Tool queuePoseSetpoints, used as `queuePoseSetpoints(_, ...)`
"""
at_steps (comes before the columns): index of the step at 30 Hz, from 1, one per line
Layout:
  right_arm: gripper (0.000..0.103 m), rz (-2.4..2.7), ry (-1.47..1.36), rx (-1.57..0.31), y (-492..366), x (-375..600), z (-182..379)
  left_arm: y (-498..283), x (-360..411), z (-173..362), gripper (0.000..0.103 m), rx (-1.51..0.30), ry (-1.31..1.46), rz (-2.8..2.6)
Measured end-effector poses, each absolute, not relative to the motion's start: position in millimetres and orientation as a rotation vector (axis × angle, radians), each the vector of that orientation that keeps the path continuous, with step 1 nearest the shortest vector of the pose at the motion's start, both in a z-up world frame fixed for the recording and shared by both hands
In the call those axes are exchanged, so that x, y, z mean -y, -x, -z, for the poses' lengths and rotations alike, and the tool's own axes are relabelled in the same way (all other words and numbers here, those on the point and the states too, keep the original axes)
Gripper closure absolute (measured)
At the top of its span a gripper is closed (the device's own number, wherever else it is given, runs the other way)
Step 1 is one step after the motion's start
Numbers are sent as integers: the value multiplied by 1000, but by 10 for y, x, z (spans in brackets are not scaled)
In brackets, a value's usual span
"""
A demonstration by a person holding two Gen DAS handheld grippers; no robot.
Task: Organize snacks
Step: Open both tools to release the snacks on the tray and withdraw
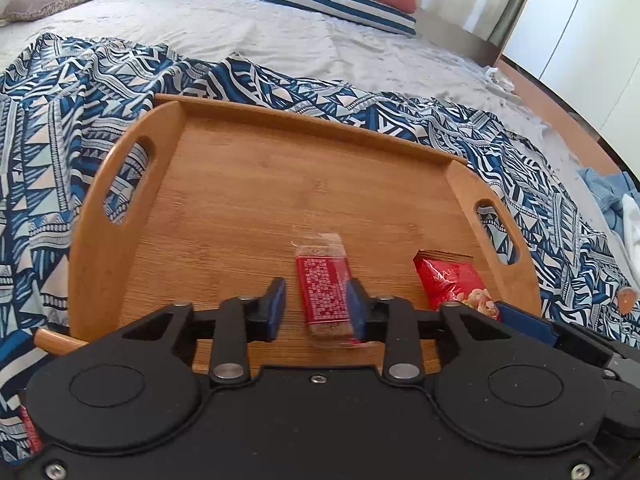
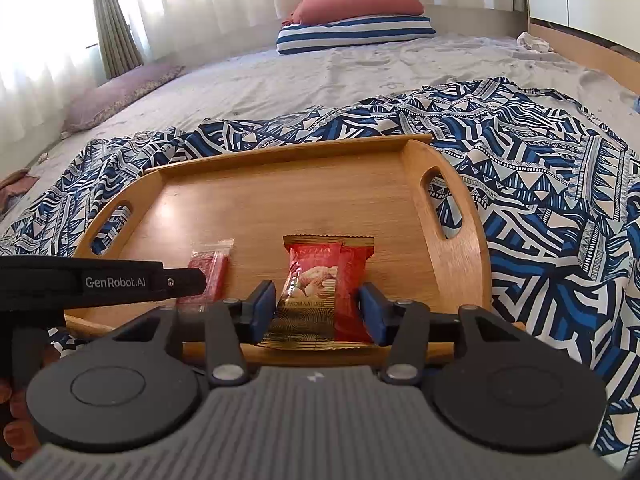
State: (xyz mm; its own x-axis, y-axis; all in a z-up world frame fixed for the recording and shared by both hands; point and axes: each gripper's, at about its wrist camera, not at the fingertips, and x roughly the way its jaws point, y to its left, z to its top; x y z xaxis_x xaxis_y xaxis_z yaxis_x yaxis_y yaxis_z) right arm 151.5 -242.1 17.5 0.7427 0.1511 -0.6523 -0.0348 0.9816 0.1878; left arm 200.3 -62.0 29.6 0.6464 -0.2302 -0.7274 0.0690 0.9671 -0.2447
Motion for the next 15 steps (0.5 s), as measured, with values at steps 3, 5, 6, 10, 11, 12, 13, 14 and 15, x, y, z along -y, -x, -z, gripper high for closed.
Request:
queuePoseSetpoints(3,36,-101,-165,-717,-1477,2419,-214,-1942,589,-352,66,-839,185,167)
queuePoseSetpoints(5,35,-99,-162,-707,-1441,2422,-252,-1883,562,-400,59,-825,182,177)
queuePoseSetpoints(6,34,-98,-160,-703,-1423,2423,-268,-1842,547,-429,54,-814,179,183)
queuePoseSetpoints(10,28,-93,-146,-684,-1319,2413,-351,-1641,485,-556,36,-760,153,205)
queuePoseSetpoints(11,26,-96,-143,-679,-1284,2411,-372,-1592,472,-586,32,-747,142,203)
queuePoseSetpoints(12,25,-97,-139,-673,-1253,2403,-394,-1544,457,-616,28,-733,129,204)
queuePoseSetpoints(13,23,-96,-135,-669,-1223,2401,-410,-1488,439,-652,24,-717,118,208)
queuePoseSetpoints(14,22,-92,-129,-664,-1185,2398,-429,-1440,416,-681,15,-702,114,216)
queuePoseSetpoints(15,21,-89,-125,-660,-1153,2397,-444,-1386,388,-711,11,-689,115,227)
